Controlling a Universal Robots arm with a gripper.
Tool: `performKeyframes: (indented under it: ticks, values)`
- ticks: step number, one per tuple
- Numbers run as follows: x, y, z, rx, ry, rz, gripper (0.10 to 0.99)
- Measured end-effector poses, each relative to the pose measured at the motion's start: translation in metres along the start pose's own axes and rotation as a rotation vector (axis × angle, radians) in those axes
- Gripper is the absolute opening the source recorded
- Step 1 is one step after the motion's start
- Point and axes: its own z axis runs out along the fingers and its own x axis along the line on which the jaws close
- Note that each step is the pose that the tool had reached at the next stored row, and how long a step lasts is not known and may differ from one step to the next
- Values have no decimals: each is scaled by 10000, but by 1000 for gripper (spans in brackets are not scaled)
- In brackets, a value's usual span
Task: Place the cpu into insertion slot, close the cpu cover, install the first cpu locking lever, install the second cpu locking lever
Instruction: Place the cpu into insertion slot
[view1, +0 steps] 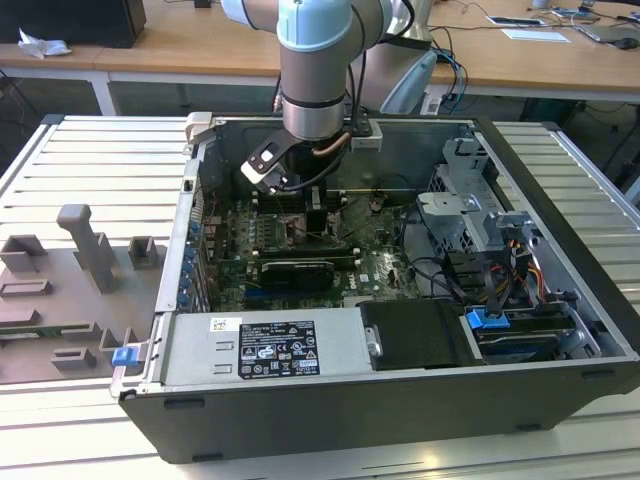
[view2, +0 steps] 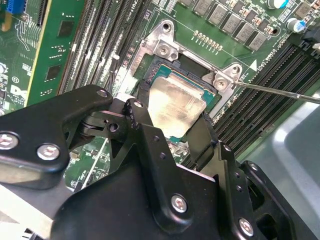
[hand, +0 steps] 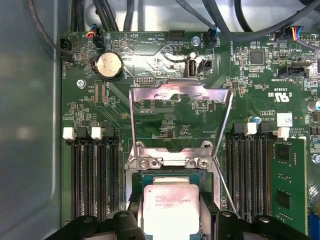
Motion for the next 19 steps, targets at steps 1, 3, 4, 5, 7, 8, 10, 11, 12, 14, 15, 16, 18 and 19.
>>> performKeyframes:
  ticks: [1, 3, 4, 5, 7, 8, 10, 11, 12, 14, 15, 16, 18, 19]
  values:
    - [0, 0, 0, -1, 1, 0, 541]
    - [2, 1, 5, -10, 15, 1, 541]
    - [2, 1, 5, -7, 10, 1, 553]
    - [1, 0, 2, -3, 3, 0, 553]
    - [0, 1, -21, -2, 1, 1, 616]
    - [0, 2, -28, -2, 1, 1, 616]
    - [-1, 2, -30, -2, 1, 0, 533]
    - [-1, 2, -31, -2, 1, 0, 533]
    - [-1, 2, -31, -2, 1, 2, 533]
    - [-1, 1, -31, -1, 1, 4, 533]
    - [-2, 1, -32, -2, 1, 4, 533]
    - [-2, 2, -34, -1, -6, 4, 533]
    - [-2, 2, -35, -3, -20, 0, 533]
    - [-2, 2, -36, -2, -38, 3, 533]
